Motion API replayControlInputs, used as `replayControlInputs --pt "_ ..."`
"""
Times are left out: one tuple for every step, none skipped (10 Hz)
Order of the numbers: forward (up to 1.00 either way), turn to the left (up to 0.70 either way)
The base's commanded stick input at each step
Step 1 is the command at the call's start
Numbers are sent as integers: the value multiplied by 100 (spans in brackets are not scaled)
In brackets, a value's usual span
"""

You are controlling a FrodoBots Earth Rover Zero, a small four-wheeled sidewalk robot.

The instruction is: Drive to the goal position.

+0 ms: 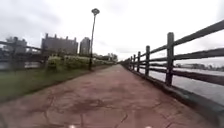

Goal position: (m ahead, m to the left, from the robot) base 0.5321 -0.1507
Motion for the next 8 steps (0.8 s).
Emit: replayControlInputs --pt "48 7" --pt "31 4" --pt "14 2" --pt "0 0" --pt "0 0" --pt "0 0" --pt "0 0" --pt "0 0"
